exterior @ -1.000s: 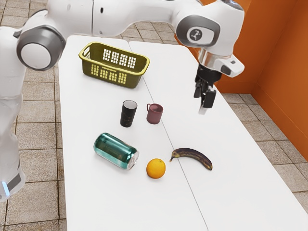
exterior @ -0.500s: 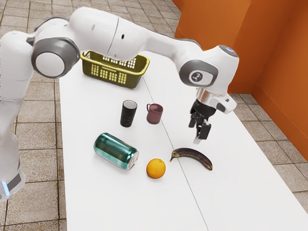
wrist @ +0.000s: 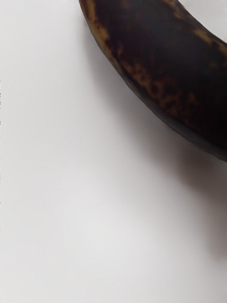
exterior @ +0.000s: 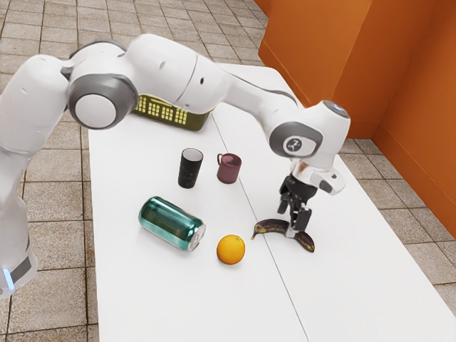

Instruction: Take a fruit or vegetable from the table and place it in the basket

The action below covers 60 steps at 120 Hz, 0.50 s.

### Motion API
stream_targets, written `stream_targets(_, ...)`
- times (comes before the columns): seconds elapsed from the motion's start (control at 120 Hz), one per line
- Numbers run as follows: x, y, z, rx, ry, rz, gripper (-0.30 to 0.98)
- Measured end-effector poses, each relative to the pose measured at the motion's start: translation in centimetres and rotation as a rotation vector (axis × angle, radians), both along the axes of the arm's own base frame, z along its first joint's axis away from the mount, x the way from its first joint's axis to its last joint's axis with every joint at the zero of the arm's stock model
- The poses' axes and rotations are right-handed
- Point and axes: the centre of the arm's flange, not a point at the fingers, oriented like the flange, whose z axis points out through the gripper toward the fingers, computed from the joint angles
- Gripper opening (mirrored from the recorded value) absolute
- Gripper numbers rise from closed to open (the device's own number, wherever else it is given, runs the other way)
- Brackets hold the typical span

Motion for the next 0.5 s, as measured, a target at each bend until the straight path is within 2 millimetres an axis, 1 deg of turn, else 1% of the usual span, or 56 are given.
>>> stream_targets(0.067, -0.1, -0.3, -0.1, -0.004, 0.001, -0.004, 0.69)
stream_targets(0.117, -0.2, -0.3, -0.5, -0.004, 0.005, -0.004, 0.69)
stream_targets(0.217, -0.2, -0.3, -0.7, -0.005, 0.004, -0.004, 0.68)
stream_targets(0.392, -0.3, -0.3, 0.1, 0.0, -0.009, -0.008, 0.34)
stream_targets(0.467, -0.3, -0.3, 0.1, 0.004, -0.007, -0.007, 0.24)
stream_targets(0.5, -0.4, -0.1, 0.5, 0.006, -0.007, -0.005, 0.22)
